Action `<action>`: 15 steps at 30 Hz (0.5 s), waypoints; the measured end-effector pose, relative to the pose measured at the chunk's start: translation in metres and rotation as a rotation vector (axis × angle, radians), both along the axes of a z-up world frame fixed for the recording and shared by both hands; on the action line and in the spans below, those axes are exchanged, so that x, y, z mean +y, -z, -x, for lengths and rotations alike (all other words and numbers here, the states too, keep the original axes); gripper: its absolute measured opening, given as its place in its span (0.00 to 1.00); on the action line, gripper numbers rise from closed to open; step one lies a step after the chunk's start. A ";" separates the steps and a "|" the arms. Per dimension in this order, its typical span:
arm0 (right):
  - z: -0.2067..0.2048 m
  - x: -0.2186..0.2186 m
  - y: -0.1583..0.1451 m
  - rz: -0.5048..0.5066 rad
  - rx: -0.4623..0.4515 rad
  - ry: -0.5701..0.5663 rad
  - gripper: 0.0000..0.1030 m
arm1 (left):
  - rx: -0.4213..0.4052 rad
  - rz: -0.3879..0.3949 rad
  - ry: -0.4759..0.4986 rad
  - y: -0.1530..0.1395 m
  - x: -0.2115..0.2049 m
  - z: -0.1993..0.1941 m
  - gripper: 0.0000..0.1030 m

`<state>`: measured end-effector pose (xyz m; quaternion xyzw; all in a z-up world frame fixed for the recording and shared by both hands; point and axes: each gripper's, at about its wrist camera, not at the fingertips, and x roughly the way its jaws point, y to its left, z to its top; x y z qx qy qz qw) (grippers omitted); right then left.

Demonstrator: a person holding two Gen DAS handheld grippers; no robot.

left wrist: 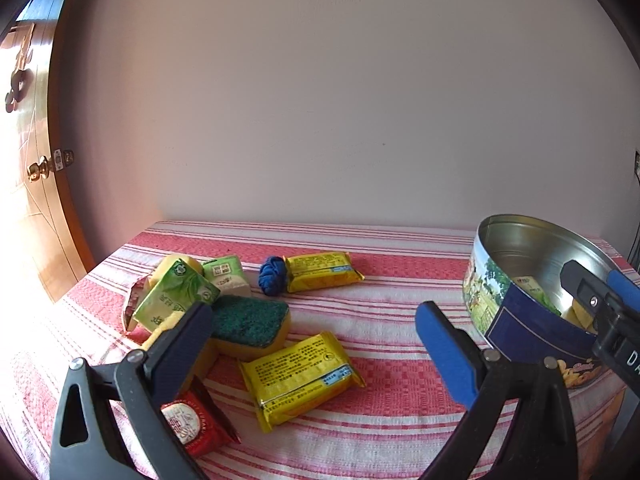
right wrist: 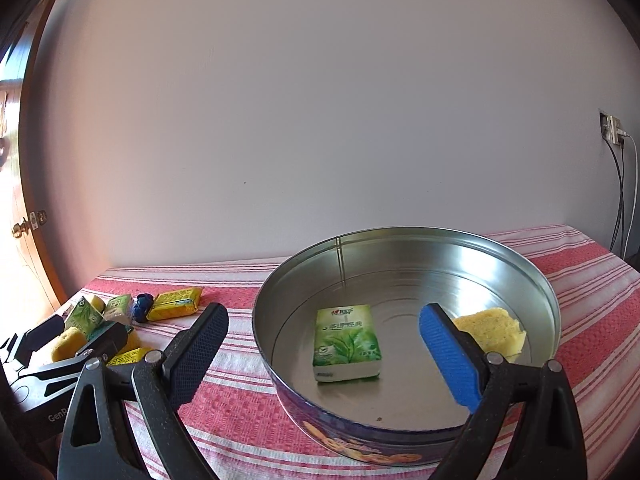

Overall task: Organize objects
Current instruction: 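Withdraw both tools from the tin back toward the remaining items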

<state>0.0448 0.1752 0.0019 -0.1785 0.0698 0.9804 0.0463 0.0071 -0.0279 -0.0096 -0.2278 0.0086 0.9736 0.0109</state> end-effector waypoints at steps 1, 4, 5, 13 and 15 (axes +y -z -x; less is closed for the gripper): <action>0.005 -0.003 0.002 0.007 -0.003 -0.003 0.95 | -0.001 -0.004 -0.008 0.000 -0.006 0.001 1.00; 0.013 -0.019 0.003 0.015 -0.012 -0.021 0.95 | -0.011 -0.023 -0.044 0.001 -0.025 0.007 1.00; 0.017 -0.024 0.003 0.017 -0.015 -0.027 0.95 | -0.016 -0.032 -0.055 0.002 -0.031 0.009 1.00; 0.020 -0.058 0.003 -0.023 0.010 -0.125 0.95 | -0.070 -0.111 -0.099 0.007 -0.056 0.018 1.00; 0.013 -0.059 0.002 -0.025 0.051 -0.136 0.95 | -0.080 -0.115 -0.103 0.008 -0.058 0.020 1.00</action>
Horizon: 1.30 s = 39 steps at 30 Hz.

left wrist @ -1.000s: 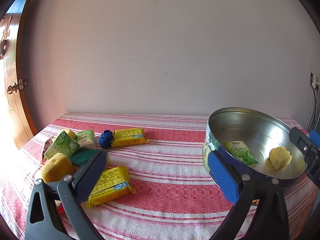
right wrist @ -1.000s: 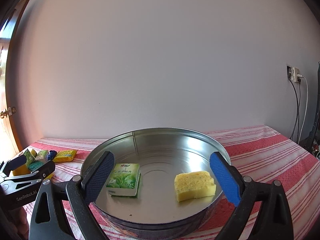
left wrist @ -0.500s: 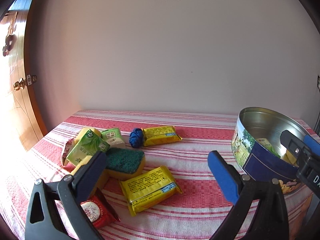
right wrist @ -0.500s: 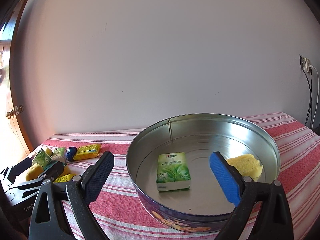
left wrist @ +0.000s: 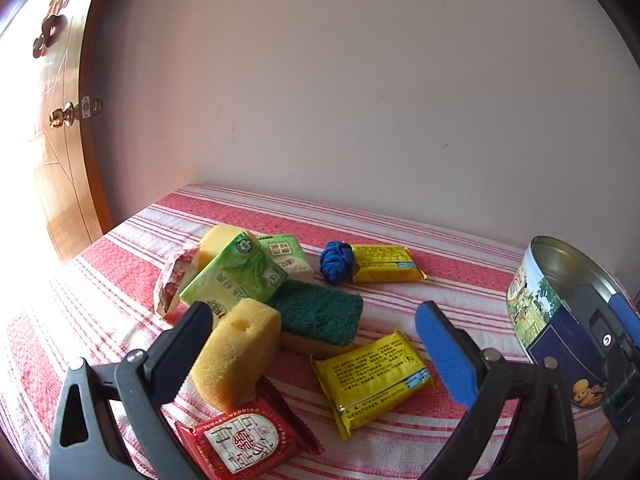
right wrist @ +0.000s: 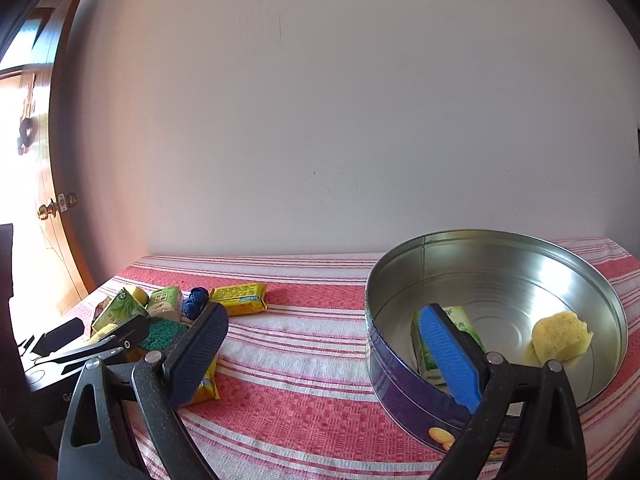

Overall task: Organize objects
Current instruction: 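Withdraw both tools from the tin back toward the remaining items, then grasp the red snack packet with left tool while right tool grasps yellow soap bar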

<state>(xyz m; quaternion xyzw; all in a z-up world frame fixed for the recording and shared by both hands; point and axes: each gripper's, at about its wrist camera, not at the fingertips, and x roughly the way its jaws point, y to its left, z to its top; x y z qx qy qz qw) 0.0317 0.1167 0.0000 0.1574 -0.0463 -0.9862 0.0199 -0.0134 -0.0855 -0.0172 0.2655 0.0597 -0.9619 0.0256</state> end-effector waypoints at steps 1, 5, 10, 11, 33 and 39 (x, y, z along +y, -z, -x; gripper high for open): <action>-0.003 0.000 -0.001 0.000 0.015 -0.008 0.95 | -0.003 -0.002 -0.003 0.000 -0.001 0.001 1.00; -0.007 -0.005 -0.004 -0.014 0.031 -0.047 0.95 | -0.011 -0.007 -0.016 0.002 -0.004 0.002 1.00; -0.009 -0.010 -0.005 -0.035 0.034 -0.067 0.95 | -0.012 0.006 -0.029 0.002 -0.007 0.000 1.00; -0.008 -0.010 -0.005 -0.038 0.033 -0.068 0.95 | -0.010 0.014 -0.030 0.002 -0.007 -0.001 1.00; 0.001 0.005 0.000 0.047 -0.046 -0.058 0.95 | -0.002 0.075 -0.113 -0.002 -0.016 -0.023 1.00; 0.001 0.003 0.000 0.043 -0.046 -0.064 0.95 | 0.005 0.059 -0.093 -0.003 -0.022 -0.028 1.00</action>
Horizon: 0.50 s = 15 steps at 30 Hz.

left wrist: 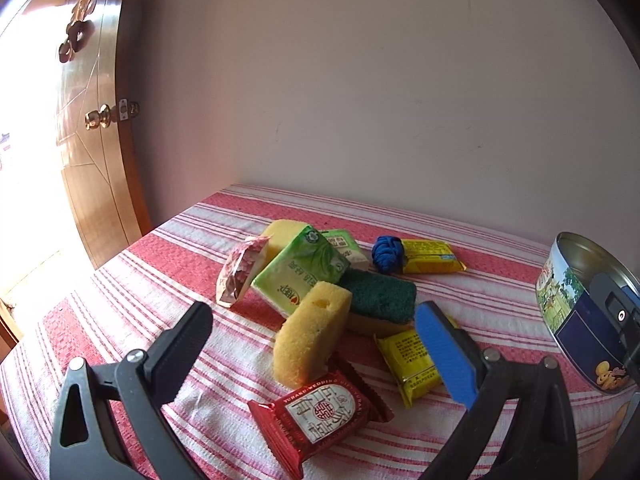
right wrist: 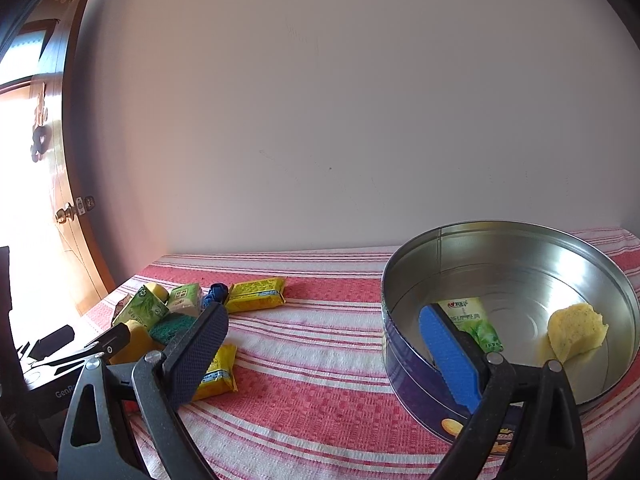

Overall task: Organize objects
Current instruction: 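Grasp the red snack packet with left tool while right tool grasps yellow soap bar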

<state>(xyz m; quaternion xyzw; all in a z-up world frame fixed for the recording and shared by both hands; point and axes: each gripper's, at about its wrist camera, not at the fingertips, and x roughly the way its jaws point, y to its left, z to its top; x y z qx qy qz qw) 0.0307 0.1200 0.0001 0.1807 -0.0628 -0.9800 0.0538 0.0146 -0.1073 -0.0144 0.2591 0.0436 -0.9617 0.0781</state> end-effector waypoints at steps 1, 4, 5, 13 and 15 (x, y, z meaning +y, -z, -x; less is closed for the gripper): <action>0.000 -0.001 0.000 -0.003 0.000 -0.001 0.95 | 0.001 0.003 0.001 0.000 -0.002 -0.001 1.00; 0.000 -0.003 0.000 -0.015 0.000 -0.004 0.95 | -0.005 0.009 0.003 0.000 -0.008 -0.004 1.00; 0.000 -0.004 0.000 -0.017 0.000 -0.007 0.95 | -0.008 0.009 0.002 0.000 -0.010 -0.005 1.00; 0.002 -0.005 0.000 -0.022 -0.008 -0.016 0.95 | -0.028 -0.031 -0.011 0.004 -0.031 -0.012 1.00; 0.002 -0.005 0.000 -0.020 -0.010 -0.012 0.95 | -0.032 -0.032 -0.018 0.005 -0.034 -0.013 1.00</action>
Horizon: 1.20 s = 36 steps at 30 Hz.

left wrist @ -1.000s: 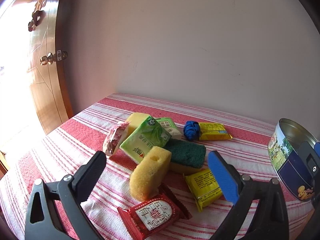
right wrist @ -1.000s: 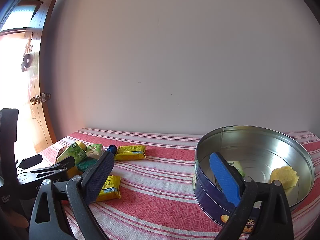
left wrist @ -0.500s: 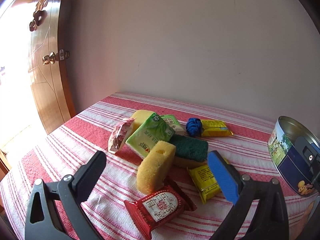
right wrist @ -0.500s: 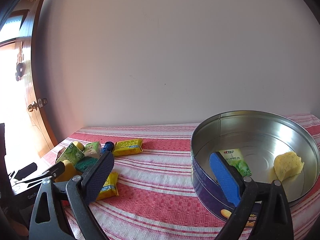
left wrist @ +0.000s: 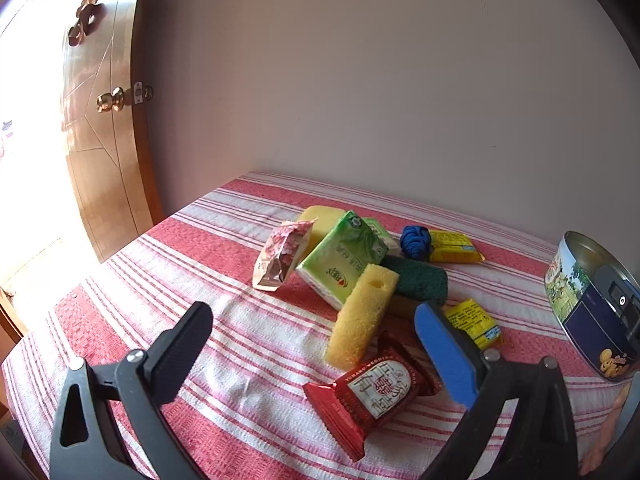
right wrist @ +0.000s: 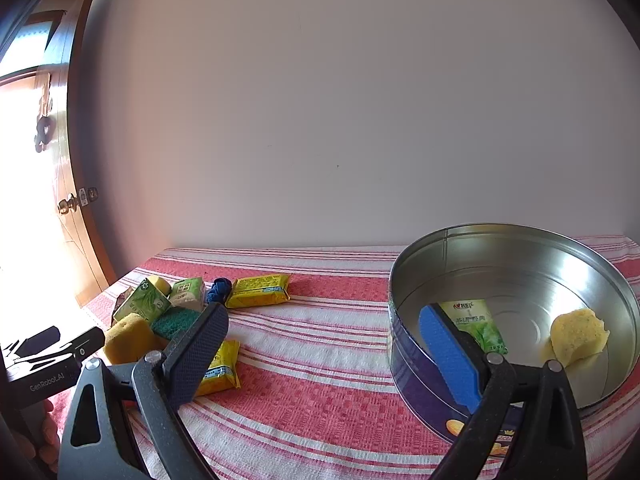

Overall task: Organize objects
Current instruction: 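Grasp the red snack packet with left tool while right tool grasps yellow soap bar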

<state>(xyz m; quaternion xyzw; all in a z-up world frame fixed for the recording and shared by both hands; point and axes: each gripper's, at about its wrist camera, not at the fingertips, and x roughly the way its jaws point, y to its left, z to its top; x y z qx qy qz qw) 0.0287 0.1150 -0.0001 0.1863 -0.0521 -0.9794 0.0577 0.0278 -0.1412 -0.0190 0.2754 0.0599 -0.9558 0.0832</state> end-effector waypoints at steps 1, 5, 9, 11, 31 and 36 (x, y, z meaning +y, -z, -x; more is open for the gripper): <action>0.000 0.000 0.000 0.000 -0.001 0.002 0.95 | -0.002 0.005 -0.005 0.000 -0.001 -0.001 1.00; -0.001 -0.001 0.000 -0.008 0.002 0.000 0.95 | -0.021 0.020 -0.010 0.001 -0.006 -0.003 1.00; -0.001 -0.002 0.000 -0.015 0.005 -0.001 0.95 | -0.056 0.012 0.017 0.004 -0.014 -0.005 1.00; -0.001 -0.002 0.000 -0.013 0.002 0.000 0.95 | -0.085 0.006 0.054 0.006 -0.013 -0.005 1.00; 0.003 -0.006 0.002 -0.033 -0.028 -0.027 0.95 | -0.345 0.030 0.263 0.044 0.027 0.035 0.65; 0.005 -0.007 0.003 -0.039 -0.037 -0.040 0.95 | -0.326 0.054 0.295 0.038 0.032 0.031 0.36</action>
